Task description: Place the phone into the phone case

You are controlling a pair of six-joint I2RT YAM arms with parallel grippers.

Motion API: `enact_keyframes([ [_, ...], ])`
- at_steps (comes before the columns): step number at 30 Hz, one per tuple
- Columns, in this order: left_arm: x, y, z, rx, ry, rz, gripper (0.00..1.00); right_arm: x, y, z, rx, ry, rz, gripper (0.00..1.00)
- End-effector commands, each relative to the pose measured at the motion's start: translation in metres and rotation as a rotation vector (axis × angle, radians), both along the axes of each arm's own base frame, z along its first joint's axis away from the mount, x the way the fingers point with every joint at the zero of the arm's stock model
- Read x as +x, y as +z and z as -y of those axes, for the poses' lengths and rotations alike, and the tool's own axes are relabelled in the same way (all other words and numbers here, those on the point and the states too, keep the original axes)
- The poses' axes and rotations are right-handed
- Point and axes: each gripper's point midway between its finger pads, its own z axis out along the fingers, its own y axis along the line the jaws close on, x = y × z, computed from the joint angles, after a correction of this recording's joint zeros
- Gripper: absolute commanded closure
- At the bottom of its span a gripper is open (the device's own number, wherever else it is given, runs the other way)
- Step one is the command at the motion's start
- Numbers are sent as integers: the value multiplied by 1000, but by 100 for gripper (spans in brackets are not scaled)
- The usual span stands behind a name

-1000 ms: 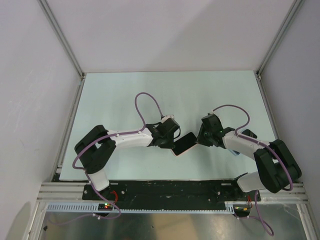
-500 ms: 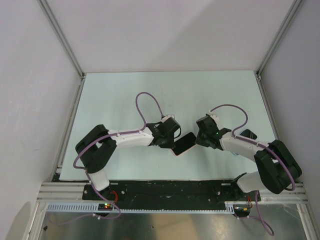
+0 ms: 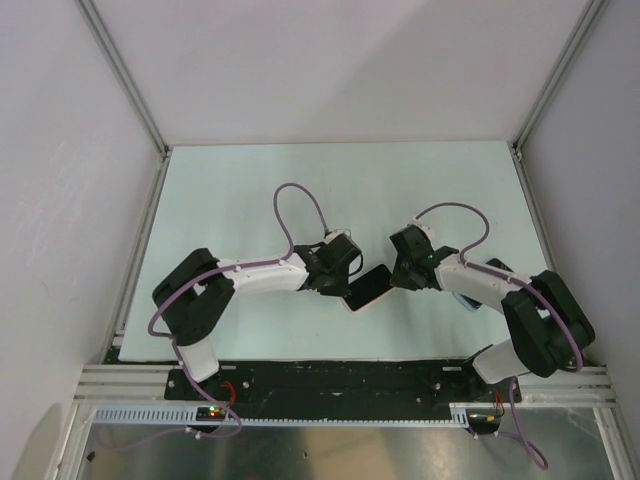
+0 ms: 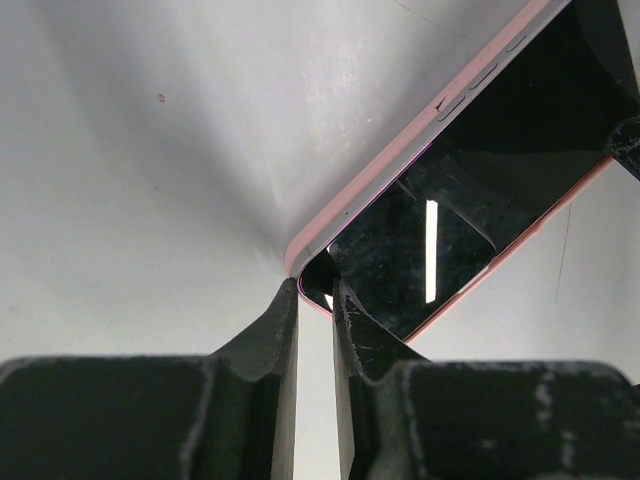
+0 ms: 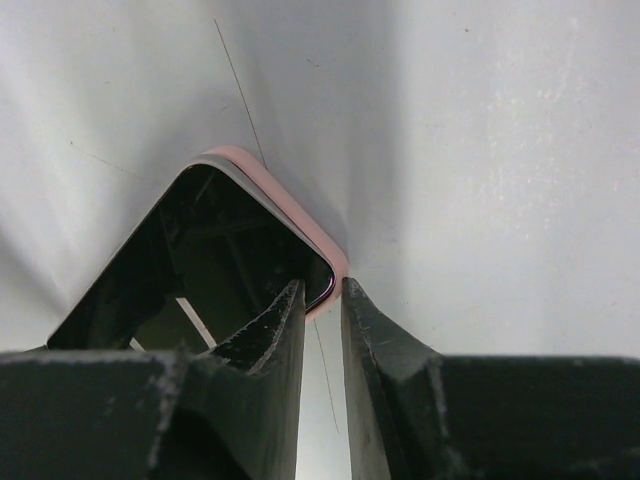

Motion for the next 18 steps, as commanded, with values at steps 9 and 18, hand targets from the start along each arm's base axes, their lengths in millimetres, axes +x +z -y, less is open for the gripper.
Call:
enact_keyframes([
  [9,-41,-74,2,54,-54,-158,100,27,-15,-45,110,74,12,79],
  [18,-61,-89,4,71,-53,-183,100,27,-20,-53,118,98,6,79],
])
